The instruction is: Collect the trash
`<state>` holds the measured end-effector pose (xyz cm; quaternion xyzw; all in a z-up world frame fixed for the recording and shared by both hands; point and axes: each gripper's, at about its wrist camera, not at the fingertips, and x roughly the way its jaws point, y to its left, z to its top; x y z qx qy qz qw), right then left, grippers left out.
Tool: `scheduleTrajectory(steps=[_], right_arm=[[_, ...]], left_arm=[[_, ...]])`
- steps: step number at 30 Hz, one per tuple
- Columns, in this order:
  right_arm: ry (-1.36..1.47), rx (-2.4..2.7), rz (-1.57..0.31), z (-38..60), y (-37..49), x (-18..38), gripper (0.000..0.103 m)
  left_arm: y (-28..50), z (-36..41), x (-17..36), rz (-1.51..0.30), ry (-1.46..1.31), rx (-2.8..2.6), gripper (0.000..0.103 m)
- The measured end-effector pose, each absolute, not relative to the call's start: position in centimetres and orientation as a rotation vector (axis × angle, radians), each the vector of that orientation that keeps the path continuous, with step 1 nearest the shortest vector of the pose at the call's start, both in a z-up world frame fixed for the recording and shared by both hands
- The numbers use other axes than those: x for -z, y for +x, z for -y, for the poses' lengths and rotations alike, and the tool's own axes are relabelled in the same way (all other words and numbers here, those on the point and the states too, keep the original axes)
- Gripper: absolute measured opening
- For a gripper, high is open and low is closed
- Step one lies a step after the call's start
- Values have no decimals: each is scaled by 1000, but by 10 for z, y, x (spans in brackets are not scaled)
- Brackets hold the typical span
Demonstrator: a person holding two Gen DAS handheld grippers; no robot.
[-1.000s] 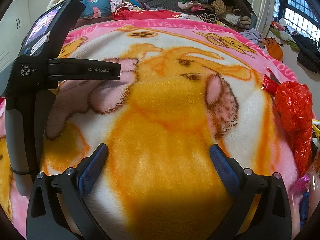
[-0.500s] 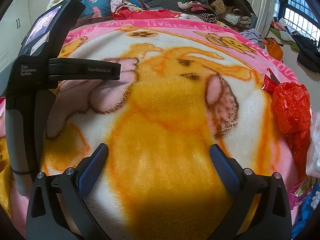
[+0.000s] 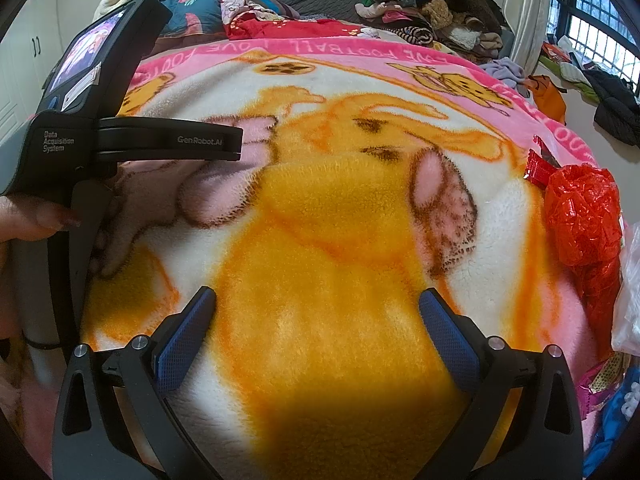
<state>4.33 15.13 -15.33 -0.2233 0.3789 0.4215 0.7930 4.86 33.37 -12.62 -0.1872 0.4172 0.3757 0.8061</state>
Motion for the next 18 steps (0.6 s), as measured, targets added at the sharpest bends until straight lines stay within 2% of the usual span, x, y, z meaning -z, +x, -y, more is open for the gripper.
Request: scheduleTrajectory(steps=[18], right_arm=[[-481, -906, -814, -151, 43, 153, 98]], left_arm=[[49, -334, 127, -893, -398, -805, 94]])
